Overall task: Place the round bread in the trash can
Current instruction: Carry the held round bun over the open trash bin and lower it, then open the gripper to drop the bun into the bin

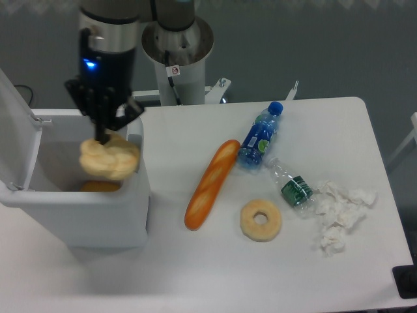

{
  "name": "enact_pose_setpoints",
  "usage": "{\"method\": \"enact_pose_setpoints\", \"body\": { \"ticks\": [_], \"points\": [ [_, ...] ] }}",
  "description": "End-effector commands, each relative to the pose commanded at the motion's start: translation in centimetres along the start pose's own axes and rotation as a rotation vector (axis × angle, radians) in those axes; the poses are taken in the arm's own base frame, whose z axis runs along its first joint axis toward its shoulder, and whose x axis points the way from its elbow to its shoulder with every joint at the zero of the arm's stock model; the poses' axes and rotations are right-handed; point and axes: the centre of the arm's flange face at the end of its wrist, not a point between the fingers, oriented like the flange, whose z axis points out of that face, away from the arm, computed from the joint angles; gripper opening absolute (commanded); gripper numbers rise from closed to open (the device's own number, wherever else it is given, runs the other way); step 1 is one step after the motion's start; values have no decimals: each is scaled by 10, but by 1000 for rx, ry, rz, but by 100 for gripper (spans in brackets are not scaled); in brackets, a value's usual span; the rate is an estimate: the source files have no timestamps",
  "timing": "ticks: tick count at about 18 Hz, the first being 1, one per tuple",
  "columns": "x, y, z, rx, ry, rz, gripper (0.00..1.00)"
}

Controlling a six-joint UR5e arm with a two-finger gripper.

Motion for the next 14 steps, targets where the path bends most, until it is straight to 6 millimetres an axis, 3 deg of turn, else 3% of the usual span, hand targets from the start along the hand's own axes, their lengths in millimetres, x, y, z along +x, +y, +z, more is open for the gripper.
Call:
{"method": "enact_pose_setpoints", "body": {
  "ticks": [5, 7, 8, 11, 13, 14],
  "points": [
    [14, 7, 9, 3, 43, 3, 0],
    [11, 3, 16, 2, 57, 7, 9],
    [11, 1, 19, 1, 64, 10, 18],
    [10, -1, 22, 15, 77, 8, 58],
    [10, -3, 19, 36, 80, 13, 100],
    [10, -3, 17, 40, 77, 13, 100]
  ]
}}
